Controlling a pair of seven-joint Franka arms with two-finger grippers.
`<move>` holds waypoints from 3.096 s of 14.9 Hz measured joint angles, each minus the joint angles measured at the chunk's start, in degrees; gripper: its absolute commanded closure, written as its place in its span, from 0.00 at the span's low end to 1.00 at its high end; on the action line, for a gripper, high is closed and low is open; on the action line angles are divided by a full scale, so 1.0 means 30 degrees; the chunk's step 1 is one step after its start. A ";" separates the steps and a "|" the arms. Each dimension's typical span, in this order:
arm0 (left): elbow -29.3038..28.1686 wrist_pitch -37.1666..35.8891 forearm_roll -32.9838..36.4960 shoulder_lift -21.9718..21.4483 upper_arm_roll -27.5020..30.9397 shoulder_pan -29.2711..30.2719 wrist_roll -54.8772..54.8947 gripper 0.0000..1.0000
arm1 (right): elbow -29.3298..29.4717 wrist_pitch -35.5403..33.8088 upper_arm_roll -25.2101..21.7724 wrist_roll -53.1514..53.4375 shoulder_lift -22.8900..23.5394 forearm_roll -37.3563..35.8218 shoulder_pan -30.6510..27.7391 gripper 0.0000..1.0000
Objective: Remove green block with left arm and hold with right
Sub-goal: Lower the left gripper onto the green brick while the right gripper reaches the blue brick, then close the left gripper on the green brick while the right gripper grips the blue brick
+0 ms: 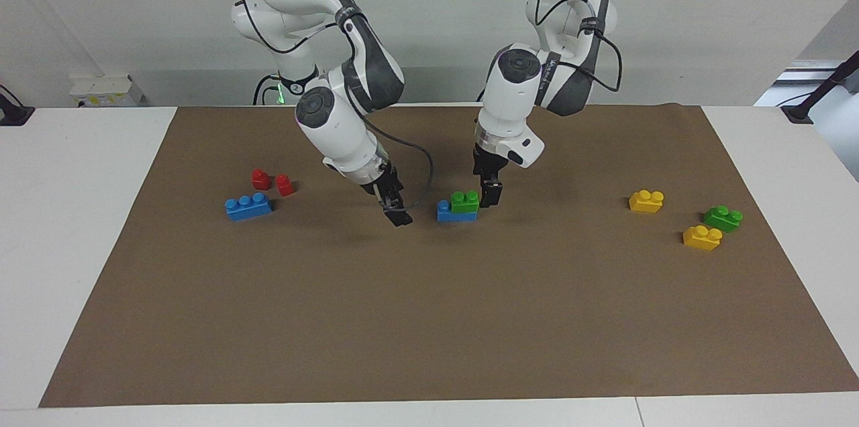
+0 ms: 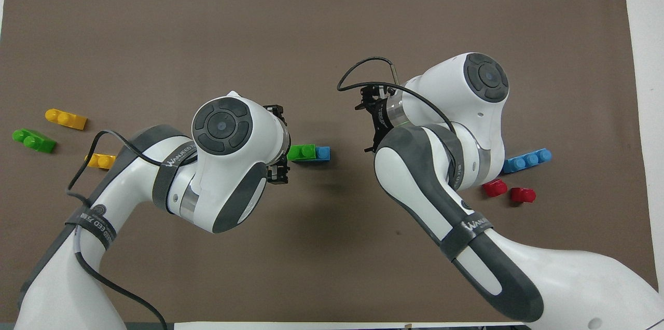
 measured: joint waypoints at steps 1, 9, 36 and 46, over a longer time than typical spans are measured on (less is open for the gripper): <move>0.0112 0.0035 0.0298 0.0252 -0.0009 -0.0015 -0.0298 0.00 | -0.0022 0.0615 -0.0001 0.0594 0.0235 0.0078 0.0262 0.03; 0.0737 0.0228 0.0878 0.1926 -0.0015 -0.0656 -0.1229 0.00 | -0.0451 0.2996 -0.0036 0.3210 0.0966 0.0915 0.0928 0.03; 0.0140 0.1029 0.0916 0.1970 0.0015 -0.0672 -0.1472 0.00 | -0.3027 0.7488 0.0003 0.3250 0.1683 0.2328 0.3405 0.97; 0.0137 0.1275 0.0917 0.1970 0.0016 -0.0674 -0.1485 1.00 | -0.3024 0.7491 -0.0046 0.3250 0.1683 0.2332 0.3399 1.00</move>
